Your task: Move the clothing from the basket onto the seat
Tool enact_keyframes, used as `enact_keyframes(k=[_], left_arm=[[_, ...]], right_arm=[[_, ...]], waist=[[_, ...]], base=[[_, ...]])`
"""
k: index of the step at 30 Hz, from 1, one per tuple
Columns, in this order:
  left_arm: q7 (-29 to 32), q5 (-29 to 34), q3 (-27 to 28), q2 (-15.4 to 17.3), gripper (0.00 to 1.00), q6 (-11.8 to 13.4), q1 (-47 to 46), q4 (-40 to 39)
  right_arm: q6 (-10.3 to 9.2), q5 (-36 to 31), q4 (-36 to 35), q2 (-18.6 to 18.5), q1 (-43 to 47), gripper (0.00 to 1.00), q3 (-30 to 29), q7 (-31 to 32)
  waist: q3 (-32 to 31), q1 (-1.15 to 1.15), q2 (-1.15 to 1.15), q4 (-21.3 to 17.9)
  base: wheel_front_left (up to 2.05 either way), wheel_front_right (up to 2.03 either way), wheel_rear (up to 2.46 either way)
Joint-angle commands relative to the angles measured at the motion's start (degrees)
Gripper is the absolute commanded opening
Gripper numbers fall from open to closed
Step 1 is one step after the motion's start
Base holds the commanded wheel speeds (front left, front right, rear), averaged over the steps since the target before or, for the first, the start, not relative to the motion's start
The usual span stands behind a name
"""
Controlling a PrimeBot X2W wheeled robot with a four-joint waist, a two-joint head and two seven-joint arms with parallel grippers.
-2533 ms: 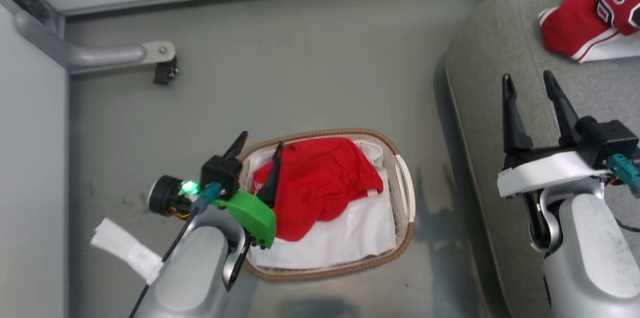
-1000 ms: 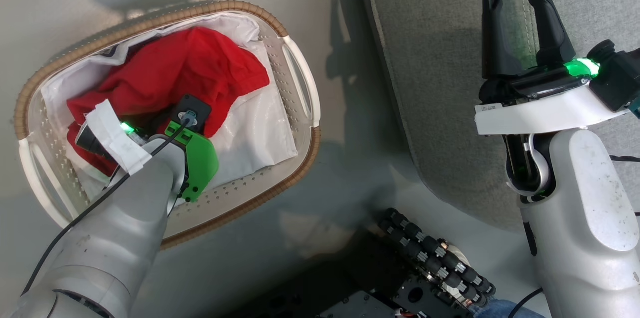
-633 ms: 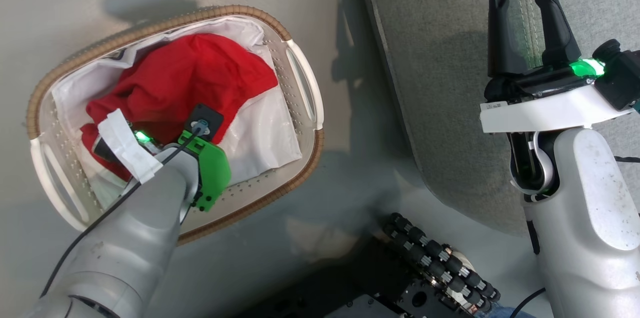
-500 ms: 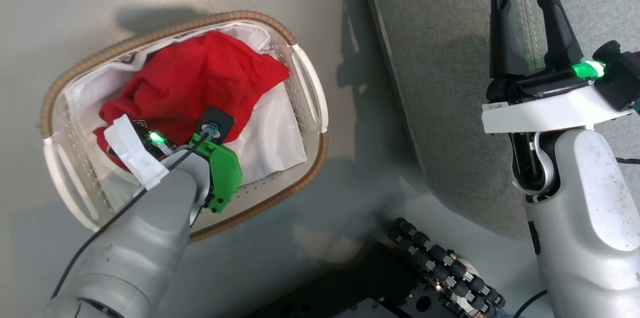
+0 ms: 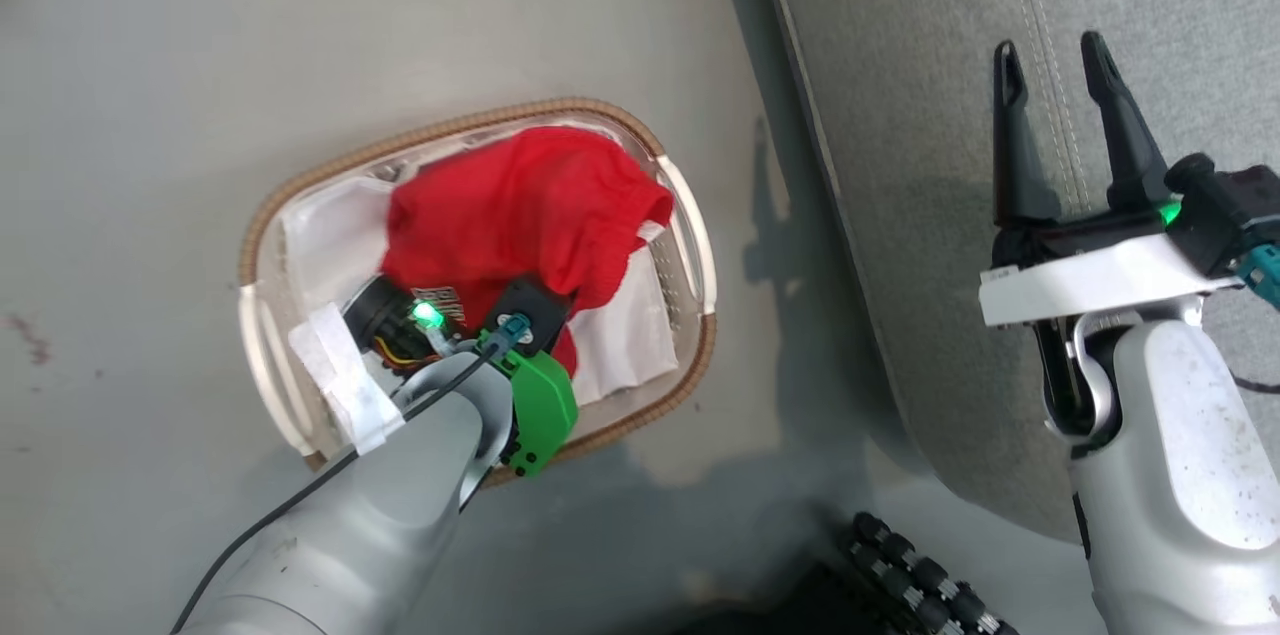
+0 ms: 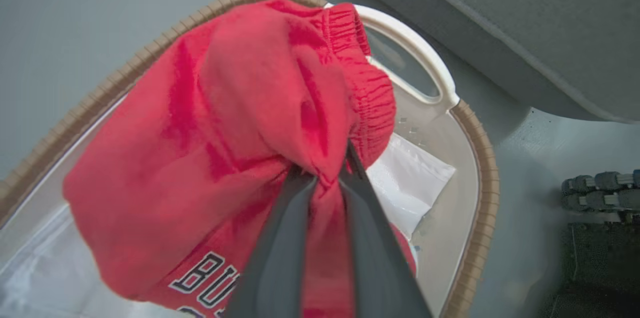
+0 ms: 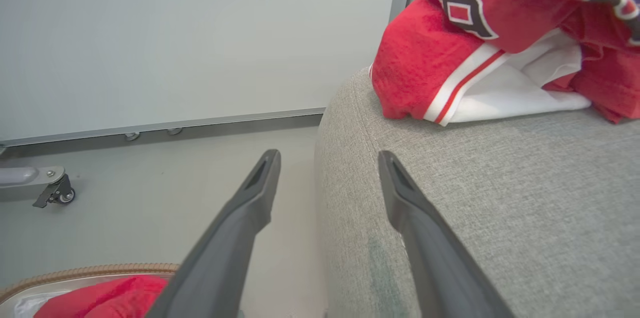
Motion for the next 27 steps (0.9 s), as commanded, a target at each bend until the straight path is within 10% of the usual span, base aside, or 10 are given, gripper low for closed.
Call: enact_keyframes(k=[1,27], left_arm=[[-0.4,0.4,-0.6,0.5,0.0,-0.2,1.2,-1.3],[1.3,7.6,-7.2,12.3,0.0,-0.1,-8.0,-23.4]], right_arm=[[-0.08,-0.8,0.6,-0.3,1.5,1.0,-0.5,-0.1],[-0.08,-6.3,6.6,-0.3,13.3,1.0,1.7,-0.1]], waist=[[-7.4,0.0,0.0,5.5],[-34.0,0.0,0.0,11.1]], base=[[0.0,0.0,0.0],[0.0,0.0,0.0]])
